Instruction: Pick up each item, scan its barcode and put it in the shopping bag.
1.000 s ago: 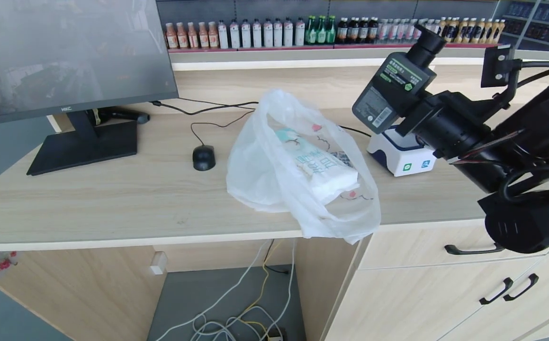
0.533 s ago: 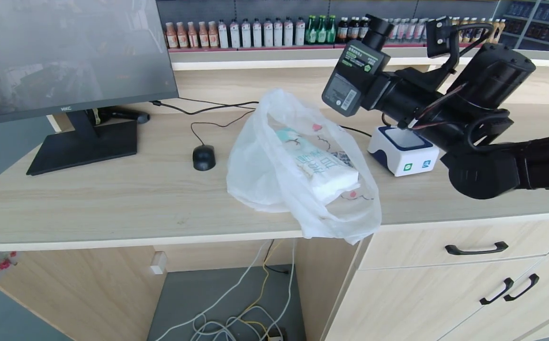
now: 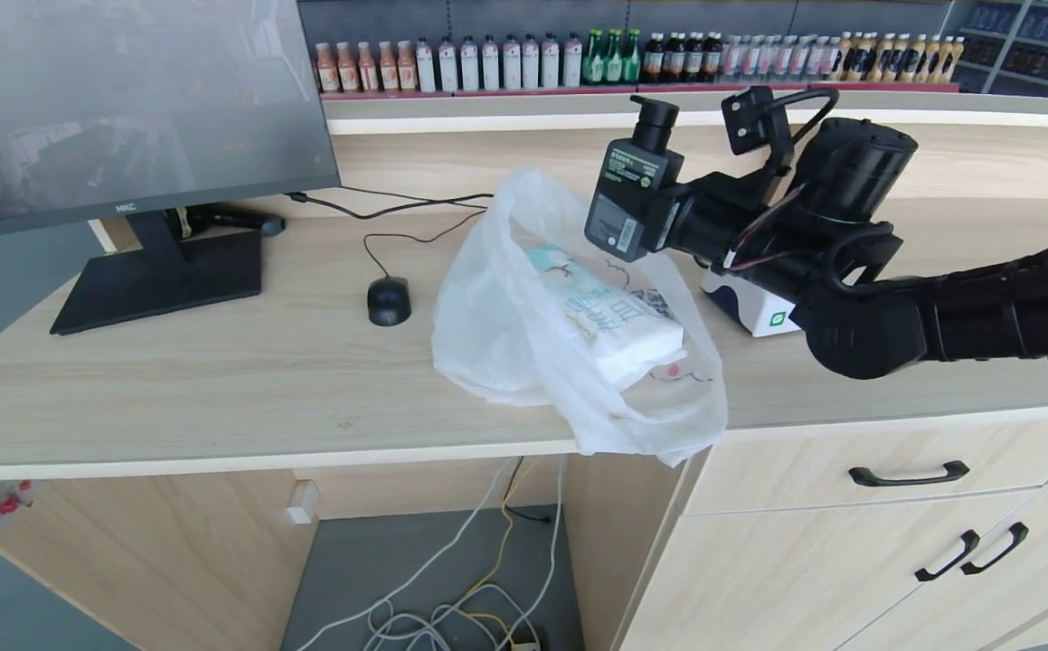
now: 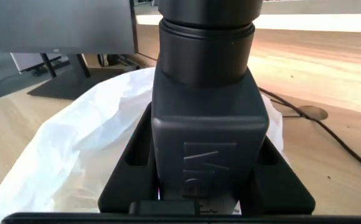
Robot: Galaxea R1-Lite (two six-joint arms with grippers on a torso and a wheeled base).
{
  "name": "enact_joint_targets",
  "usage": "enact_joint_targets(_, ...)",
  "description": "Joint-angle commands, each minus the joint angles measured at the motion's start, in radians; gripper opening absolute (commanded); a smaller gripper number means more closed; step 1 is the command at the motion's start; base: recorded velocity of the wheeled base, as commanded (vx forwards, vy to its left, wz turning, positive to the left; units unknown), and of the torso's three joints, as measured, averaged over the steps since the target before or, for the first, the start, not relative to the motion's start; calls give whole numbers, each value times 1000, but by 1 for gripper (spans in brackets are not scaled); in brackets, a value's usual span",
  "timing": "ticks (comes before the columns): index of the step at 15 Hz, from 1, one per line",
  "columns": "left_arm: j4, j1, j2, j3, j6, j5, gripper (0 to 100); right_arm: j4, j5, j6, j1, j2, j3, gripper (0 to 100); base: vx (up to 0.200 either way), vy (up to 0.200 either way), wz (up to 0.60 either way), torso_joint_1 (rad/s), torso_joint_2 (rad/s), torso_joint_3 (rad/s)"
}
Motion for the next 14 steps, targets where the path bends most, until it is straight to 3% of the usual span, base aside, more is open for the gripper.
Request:
enact_joint_targets(1,0,-2,0,0,0,0,100,-1,-1,-30,-22,45,-9,0,0,0,0,0,0,0)
enact_joint_targets(6,0,0,0,0,0,0,100,-1,-25,-175,-65,103,-70,0,0,0,0,0,0,0)
enact_joint_targets(14,0,-2,0,0,0,0,100,-4,-22,-221,-25,85,-109,0,0,0,0,0,0,0)
